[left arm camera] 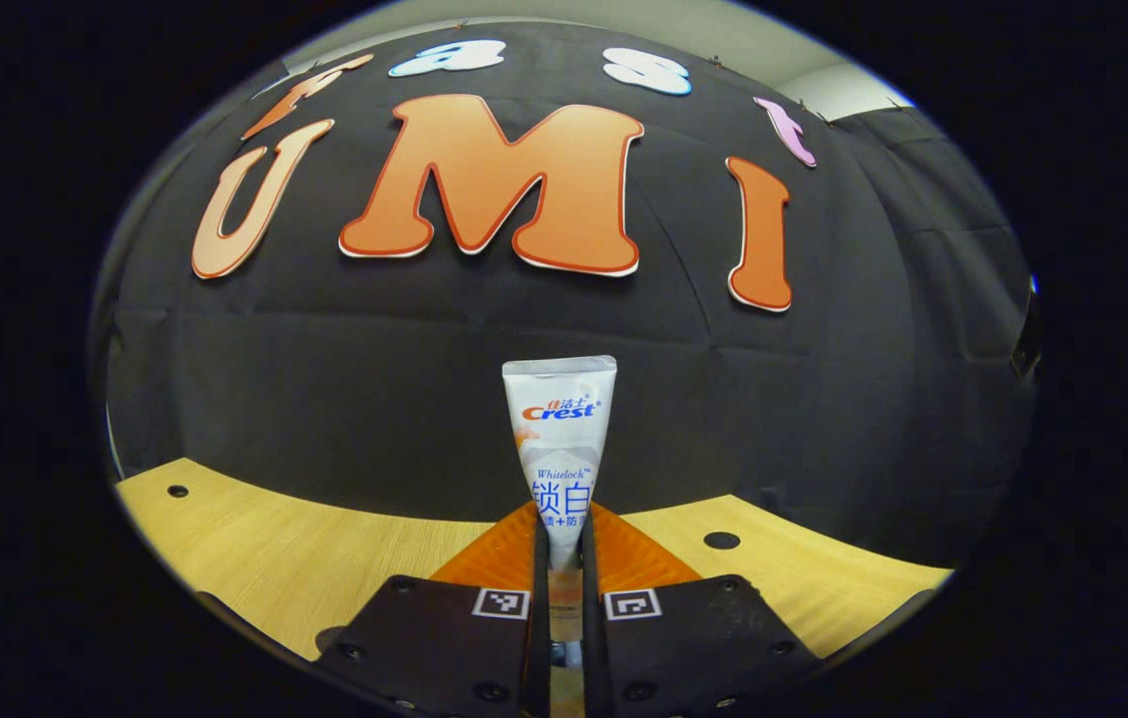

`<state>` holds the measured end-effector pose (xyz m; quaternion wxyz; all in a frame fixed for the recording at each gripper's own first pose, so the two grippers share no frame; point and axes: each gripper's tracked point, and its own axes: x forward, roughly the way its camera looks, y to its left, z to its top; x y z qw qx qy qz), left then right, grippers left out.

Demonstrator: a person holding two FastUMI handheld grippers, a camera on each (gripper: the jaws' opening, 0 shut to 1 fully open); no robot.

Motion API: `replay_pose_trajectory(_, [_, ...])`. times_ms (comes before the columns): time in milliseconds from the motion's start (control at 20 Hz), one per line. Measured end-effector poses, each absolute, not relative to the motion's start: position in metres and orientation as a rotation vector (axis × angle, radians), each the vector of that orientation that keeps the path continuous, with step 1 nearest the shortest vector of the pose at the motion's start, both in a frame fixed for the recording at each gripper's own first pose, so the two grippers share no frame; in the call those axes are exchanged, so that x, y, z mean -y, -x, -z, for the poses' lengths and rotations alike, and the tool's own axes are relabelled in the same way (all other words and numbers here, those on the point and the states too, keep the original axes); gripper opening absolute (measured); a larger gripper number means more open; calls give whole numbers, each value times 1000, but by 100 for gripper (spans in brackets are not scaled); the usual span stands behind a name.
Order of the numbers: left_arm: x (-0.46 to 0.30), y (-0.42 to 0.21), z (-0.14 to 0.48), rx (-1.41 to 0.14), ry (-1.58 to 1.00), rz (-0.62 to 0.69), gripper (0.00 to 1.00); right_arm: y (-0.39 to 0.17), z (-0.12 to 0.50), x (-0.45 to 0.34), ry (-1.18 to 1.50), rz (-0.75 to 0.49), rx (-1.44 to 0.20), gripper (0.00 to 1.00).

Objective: Put the toothbrush and toothpaste on the desktop into the cup, then pick up the cup and place it on the coaster on the desktop.

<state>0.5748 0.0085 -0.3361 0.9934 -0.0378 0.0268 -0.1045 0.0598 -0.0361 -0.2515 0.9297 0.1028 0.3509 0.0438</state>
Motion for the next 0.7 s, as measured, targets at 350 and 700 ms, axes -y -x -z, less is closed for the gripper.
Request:
replay_pose_trajectory(350, [-14,-569,388,-120,44,148,15,-52,256,38,-204,-89,-725,62])
replay_pose_trajectory(700, [-10,-547,370,-157,5,246,85,-55,248,40,-227,-64,-706,62])
